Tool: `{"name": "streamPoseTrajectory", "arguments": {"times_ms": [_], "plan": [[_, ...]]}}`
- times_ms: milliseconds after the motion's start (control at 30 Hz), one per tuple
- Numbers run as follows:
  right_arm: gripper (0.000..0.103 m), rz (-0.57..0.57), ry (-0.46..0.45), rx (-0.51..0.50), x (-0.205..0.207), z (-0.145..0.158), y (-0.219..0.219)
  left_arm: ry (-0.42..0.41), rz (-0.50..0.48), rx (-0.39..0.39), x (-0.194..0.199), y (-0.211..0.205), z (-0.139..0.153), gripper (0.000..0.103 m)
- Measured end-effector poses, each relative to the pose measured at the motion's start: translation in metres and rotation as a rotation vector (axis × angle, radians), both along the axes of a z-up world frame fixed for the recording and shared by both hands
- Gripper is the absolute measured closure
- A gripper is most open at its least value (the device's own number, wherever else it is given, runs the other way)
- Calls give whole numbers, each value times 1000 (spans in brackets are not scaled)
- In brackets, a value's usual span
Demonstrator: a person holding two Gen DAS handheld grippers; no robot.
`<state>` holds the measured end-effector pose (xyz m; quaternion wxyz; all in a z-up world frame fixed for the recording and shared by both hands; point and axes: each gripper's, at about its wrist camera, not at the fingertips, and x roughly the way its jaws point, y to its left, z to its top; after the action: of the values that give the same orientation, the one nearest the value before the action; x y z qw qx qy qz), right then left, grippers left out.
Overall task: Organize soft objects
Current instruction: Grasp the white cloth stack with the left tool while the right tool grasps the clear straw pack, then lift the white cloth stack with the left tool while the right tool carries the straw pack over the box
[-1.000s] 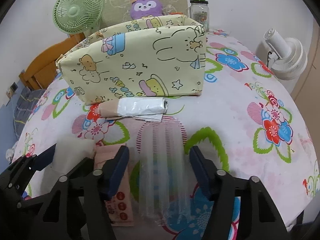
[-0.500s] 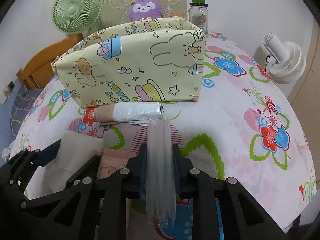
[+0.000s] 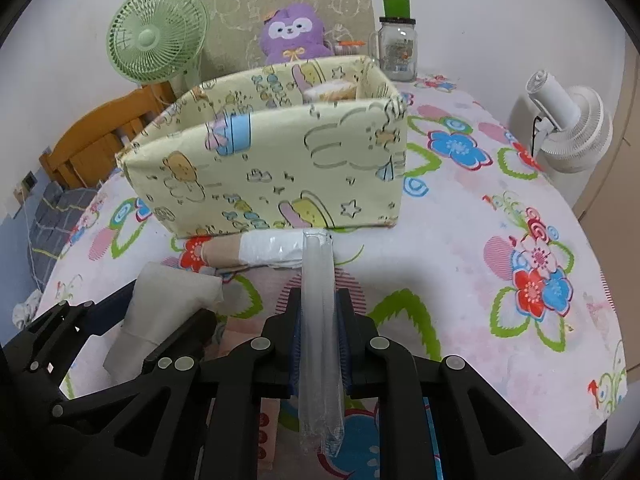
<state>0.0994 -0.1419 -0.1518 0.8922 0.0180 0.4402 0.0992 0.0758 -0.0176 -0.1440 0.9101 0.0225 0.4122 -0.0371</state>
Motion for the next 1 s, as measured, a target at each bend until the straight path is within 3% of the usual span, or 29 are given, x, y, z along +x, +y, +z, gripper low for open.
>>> {"name": "streamPoseTrajectory", "arguments": {"times_ms": [1000], "plan": [[85, 24, -124, 14, -11, 68, 2, -112, 7, -6, -9, -2, 63, 43]]}}
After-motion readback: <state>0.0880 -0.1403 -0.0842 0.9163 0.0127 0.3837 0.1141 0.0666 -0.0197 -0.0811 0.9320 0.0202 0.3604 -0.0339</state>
